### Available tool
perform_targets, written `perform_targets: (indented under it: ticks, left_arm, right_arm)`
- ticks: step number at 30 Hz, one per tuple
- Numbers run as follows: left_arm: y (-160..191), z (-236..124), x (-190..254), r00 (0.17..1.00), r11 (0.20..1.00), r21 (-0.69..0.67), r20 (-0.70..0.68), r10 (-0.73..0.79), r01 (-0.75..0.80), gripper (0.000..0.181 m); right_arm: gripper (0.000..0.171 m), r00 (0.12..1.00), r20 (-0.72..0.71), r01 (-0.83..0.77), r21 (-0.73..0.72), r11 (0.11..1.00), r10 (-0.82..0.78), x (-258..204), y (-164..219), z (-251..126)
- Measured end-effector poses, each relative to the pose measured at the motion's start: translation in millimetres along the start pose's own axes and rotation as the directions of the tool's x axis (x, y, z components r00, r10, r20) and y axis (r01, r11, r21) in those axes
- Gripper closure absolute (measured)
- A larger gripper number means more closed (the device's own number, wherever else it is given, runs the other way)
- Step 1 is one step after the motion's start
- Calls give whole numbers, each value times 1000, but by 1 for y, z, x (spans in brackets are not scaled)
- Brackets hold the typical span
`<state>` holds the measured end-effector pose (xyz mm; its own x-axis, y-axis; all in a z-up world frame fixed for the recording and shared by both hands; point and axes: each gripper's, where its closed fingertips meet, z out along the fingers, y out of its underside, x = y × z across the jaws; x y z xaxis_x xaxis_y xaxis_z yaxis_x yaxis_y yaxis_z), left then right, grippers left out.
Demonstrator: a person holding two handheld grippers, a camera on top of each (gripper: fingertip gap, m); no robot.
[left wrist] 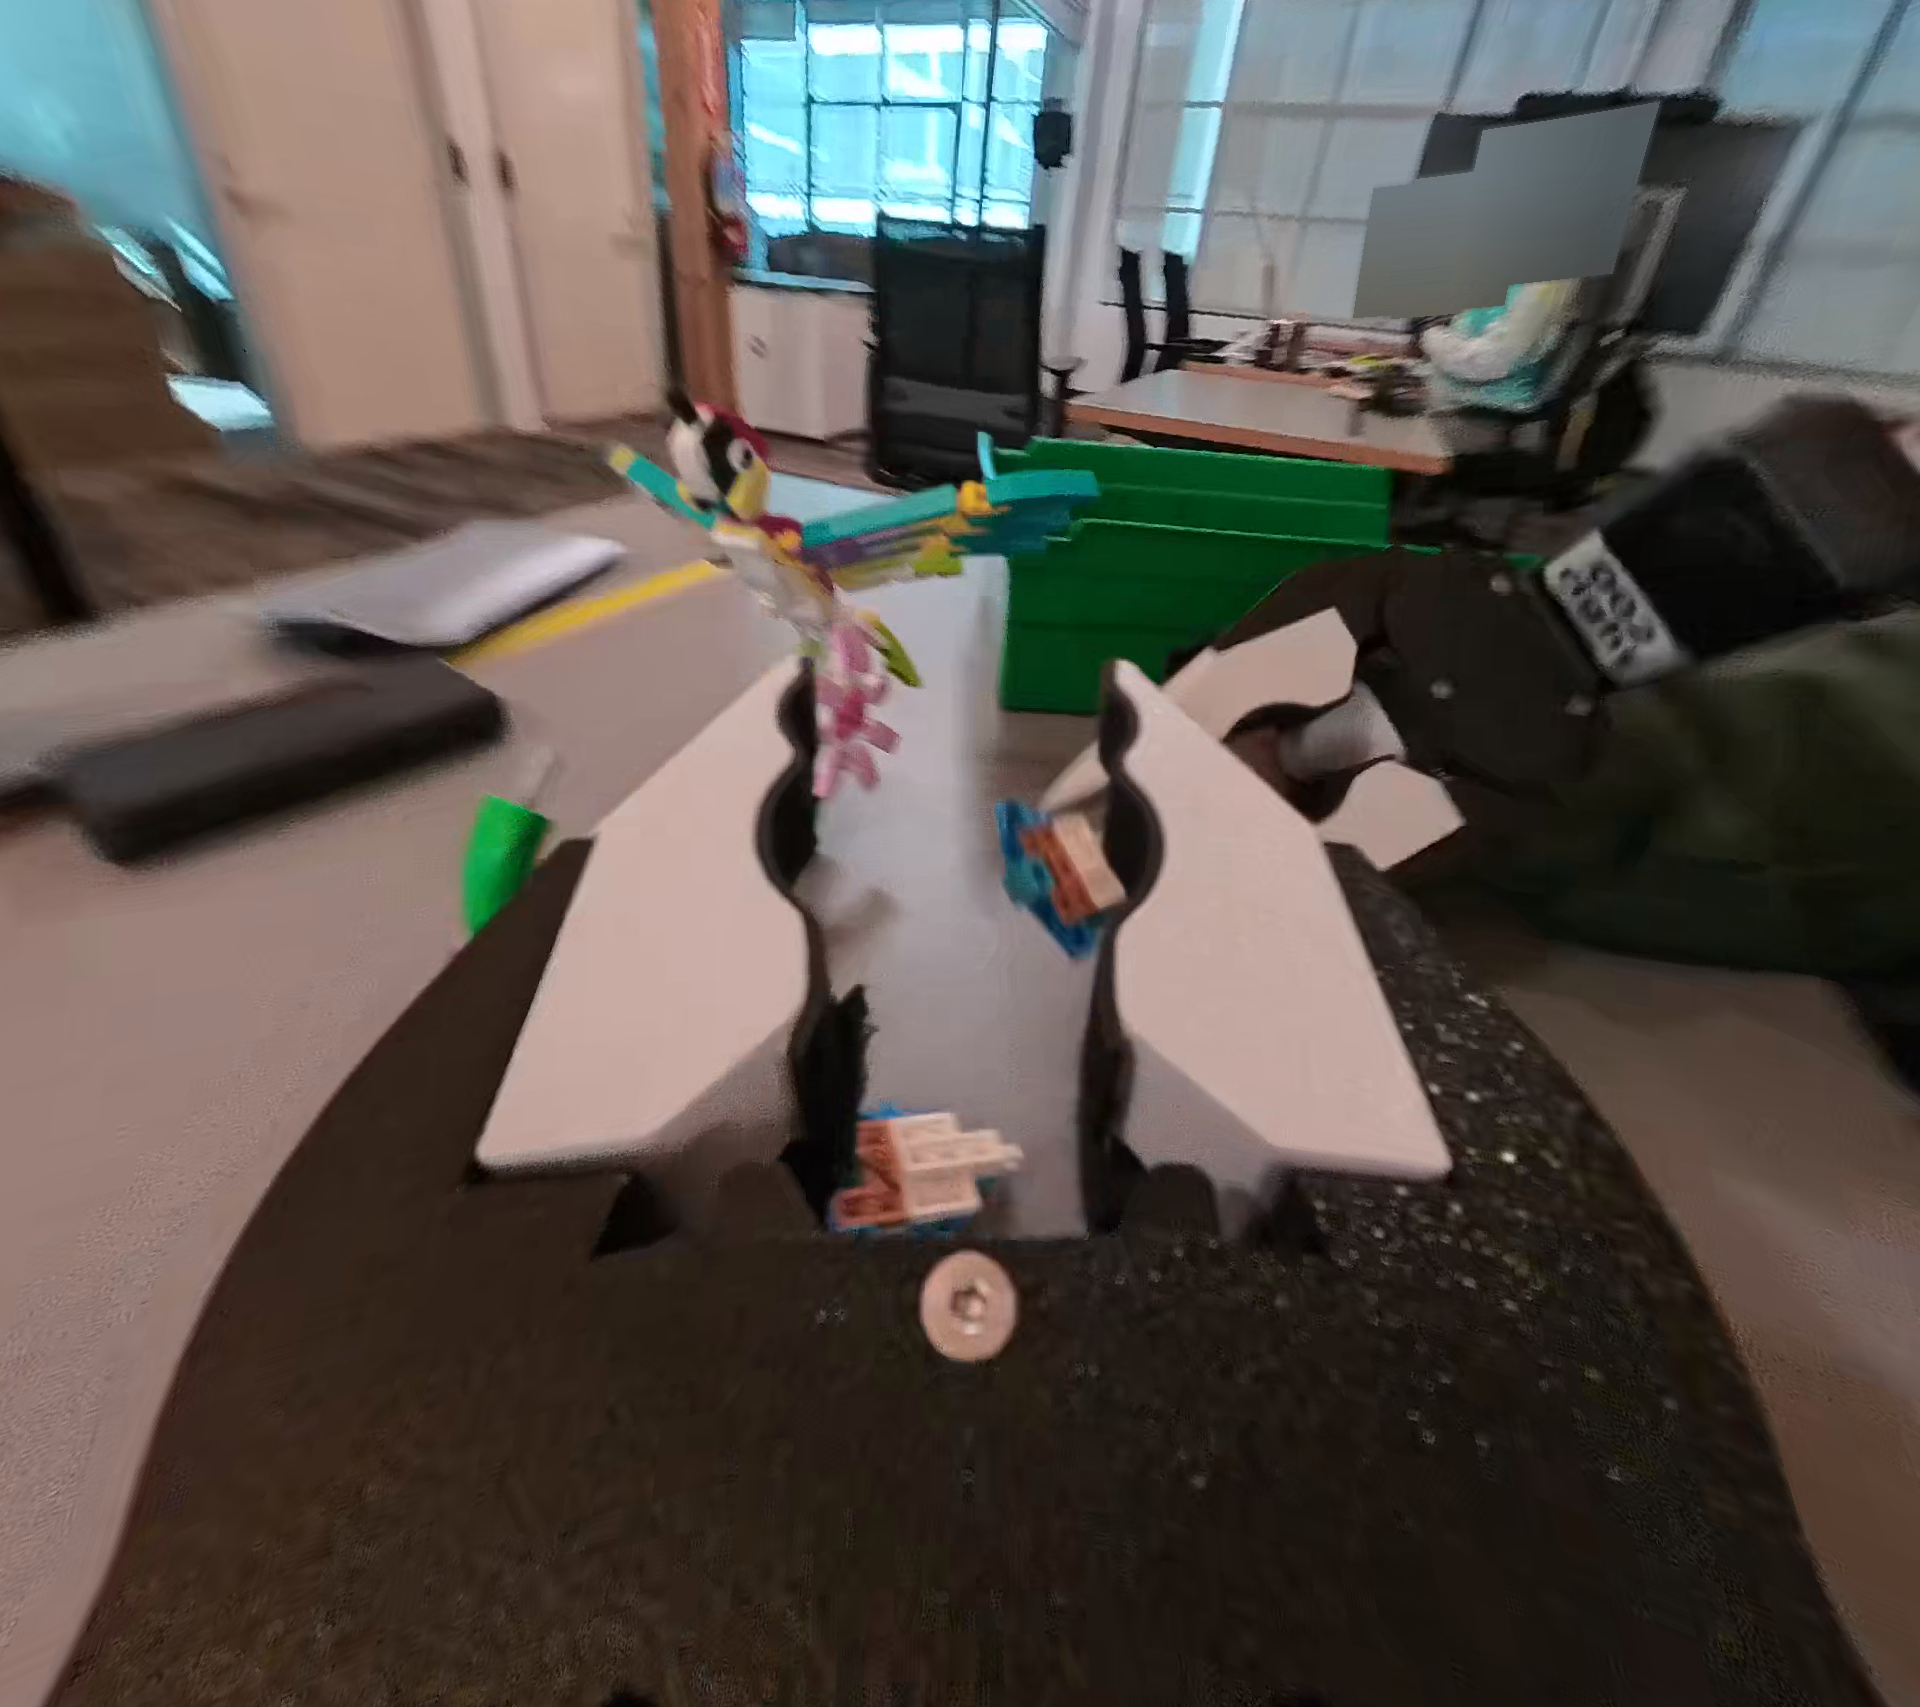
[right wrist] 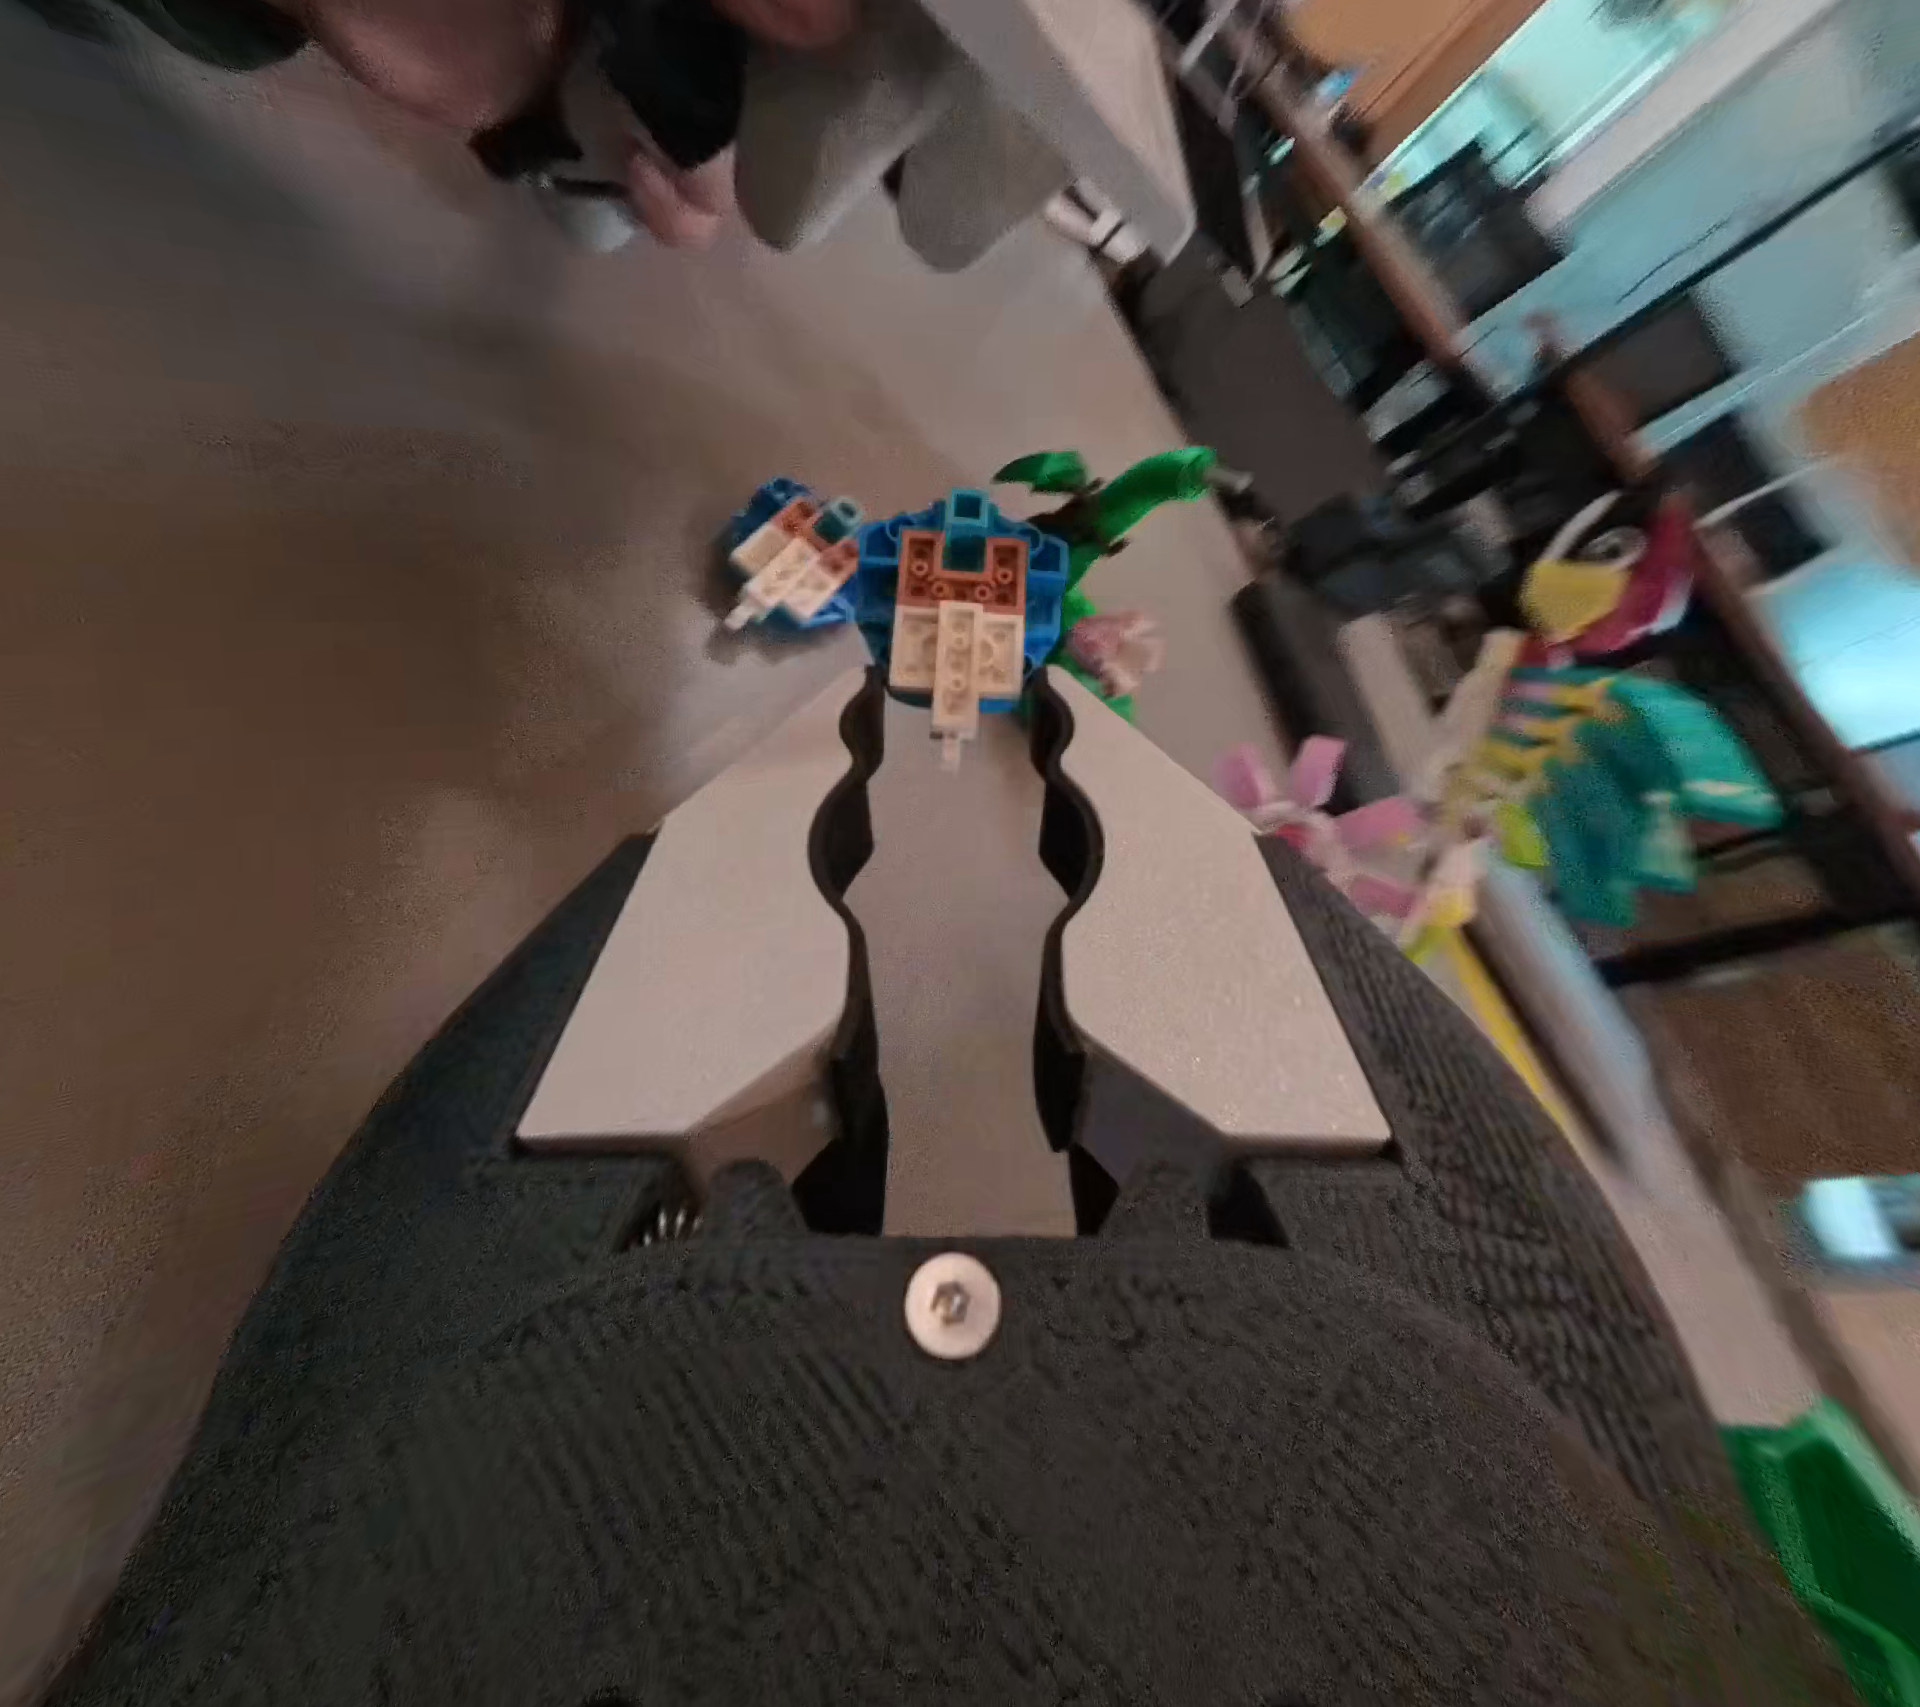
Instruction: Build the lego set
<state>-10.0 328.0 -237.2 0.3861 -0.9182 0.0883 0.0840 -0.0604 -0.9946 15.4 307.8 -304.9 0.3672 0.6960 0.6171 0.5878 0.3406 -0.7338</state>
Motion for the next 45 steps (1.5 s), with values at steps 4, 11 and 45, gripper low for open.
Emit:
perform_targets:
  ticks: [4, 11, 45]
  left_arm:
    - [27, 10, 22, 968, 975, -150, -166, -188, 163, 118]
    - [44, 13, 53, 952, 983, -182, -302, -43, -14, 150]
    - [92, 6, 48, 568, 483, -301, -382, 729, -822, 168]
  right_arm:
    - [146, 920, -253, 333, 100, 938, -299, 10, -26, -15]
    - [146, 827, -393, 474, 103, 875, -402, 17, -39, -26]
    - [168, 950, 306, -139, 216, 966, 68, -32, -20, -24]
